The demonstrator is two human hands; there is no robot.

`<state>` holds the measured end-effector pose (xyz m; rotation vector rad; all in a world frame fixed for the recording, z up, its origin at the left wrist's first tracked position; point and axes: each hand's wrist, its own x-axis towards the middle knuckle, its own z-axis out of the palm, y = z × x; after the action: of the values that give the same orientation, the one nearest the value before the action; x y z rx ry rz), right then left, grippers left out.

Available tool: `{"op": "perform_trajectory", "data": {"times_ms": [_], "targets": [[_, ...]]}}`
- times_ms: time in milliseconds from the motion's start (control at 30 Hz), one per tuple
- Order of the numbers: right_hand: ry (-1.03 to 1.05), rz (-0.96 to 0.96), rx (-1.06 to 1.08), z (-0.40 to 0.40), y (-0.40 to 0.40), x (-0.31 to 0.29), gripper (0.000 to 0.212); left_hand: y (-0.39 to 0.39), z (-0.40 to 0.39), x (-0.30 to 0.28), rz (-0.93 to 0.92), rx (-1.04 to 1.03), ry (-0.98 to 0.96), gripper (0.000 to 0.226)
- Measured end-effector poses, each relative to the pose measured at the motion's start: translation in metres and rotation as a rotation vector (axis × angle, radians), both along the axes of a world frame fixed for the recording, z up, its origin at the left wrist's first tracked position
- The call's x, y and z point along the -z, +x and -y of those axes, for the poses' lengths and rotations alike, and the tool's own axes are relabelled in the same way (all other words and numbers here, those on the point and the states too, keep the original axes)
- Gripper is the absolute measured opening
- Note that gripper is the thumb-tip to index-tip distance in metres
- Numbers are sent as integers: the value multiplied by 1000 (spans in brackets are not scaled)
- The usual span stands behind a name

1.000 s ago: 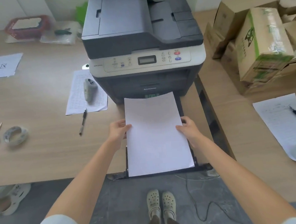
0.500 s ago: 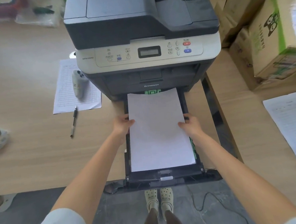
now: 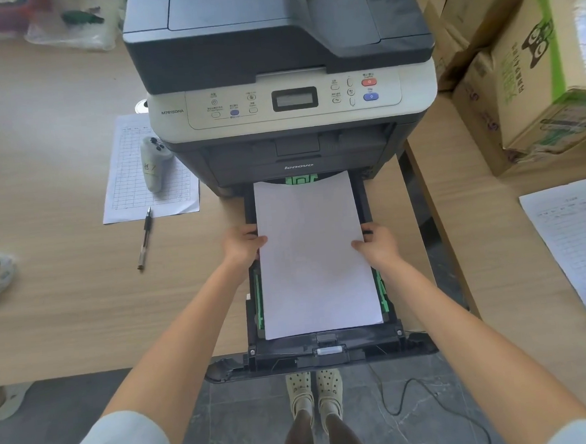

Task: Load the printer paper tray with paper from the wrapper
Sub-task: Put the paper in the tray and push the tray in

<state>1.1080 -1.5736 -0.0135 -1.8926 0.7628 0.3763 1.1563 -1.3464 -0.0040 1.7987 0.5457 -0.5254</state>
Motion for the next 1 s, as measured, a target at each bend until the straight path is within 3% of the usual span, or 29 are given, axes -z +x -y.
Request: {"op": "perform_trajectory", "data": {"times_ms": [167,233,467,867,967,1000], "targets": [[-43,51,48,15,2,-10,38,4,-9,-8,54,-122,-57,36],[-150,121,55,26,-1,-15,33,4,-20,-10,88,-148,-65,36],[-246,153,11,51,-23,-24,22,-18,-36,-15,75,-68,45,27],[-551,-57,-470,18,-86,-9,34,-89,-17,4,134,226,526,23],[-589,-39,-492,11,-93,-2,27,-95,-13,8,159,346,687,10],[-601,-29,-488,10,-94,-1,25,-97,-12,10,152,380,738,27]]}}
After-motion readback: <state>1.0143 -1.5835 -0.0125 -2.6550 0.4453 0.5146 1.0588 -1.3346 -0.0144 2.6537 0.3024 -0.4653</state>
